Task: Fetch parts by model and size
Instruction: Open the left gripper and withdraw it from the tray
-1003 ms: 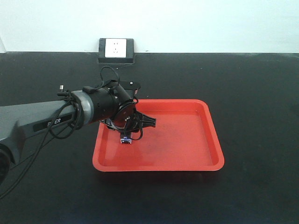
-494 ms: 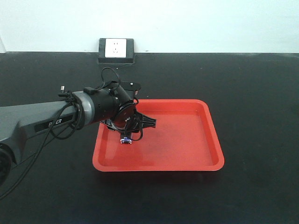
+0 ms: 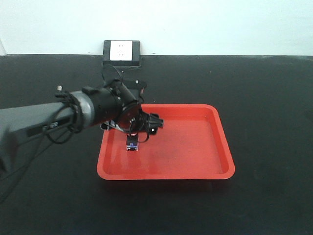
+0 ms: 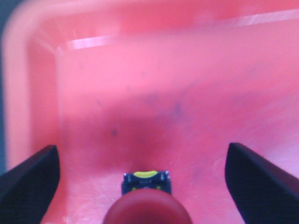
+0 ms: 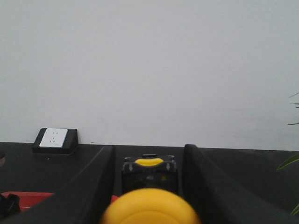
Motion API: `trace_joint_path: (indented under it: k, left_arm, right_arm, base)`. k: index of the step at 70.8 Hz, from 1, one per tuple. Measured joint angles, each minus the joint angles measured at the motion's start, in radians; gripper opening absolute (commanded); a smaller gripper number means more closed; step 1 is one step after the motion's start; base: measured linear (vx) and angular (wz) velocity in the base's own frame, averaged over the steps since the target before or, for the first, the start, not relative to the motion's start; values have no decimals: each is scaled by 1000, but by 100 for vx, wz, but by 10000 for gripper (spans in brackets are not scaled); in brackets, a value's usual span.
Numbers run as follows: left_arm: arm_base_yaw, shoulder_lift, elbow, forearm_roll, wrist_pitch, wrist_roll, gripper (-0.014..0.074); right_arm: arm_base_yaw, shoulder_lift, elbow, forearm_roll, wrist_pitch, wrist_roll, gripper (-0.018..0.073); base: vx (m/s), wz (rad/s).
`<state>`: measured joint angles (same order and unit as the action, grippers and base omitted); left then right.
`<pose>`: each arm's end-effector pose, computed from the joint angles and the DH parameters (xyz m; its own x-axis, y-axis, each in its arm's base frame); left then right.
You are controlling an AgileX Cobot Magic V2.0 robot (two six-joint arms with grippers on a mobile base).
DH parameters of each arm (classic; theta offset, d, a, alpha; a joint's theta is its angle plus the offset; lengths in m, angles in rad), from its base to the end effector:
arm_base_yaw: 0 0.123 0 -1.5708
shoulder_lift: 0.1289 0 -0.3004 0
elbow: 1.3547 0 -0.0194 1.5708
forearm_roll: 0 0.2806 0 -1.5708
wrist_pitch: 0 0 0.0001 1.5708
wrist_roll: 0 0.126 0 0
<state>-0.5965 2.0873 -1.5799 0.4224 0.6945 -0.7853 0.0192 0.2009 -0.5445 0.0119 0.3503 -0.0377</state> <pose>0.4348 -0.2552 0.1595 -0.8441 0.0629 -0.5325 0.0763 0.9971 -0.0031 0.0882 0.0022 0.3651 0.0810 -0.0250 -0.9964 -0.0211 0.9994 -0.0268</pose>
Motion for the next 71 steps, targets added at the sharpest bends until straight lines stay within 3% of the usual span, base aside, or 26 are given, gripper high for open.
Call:
trace_joint_path:
  k: [13, 32, 42, 57, 71]
  left_arm:
    - [0, -90, 0, 24, 30, 13, 683]
    - [0, -252, 67, 32, 96, 150, 580]
    - [0, -370, 219, 32, 78, 180, 525]
    - [0, -634, 490, 37, -61, 200, 428]
    - [0, -910, 676, 84, -126, 203, 267]
  right_arm:
    - [0, 0, 0, 0, 7, 0, -6]
    - [0, 0, 0, 0, 8, 0, -6]
    - [0, 0, 0, 0, 8, 0, -6]
    - [0, 0, 0, 0, 8, 0, -6]
    - [0, 0, 0, 0, 8, 0, -6]
  base:
    - [0, 0]
    - [0, 0]
    - [0, 0]
    - [0, 0]
    - [0, 0]
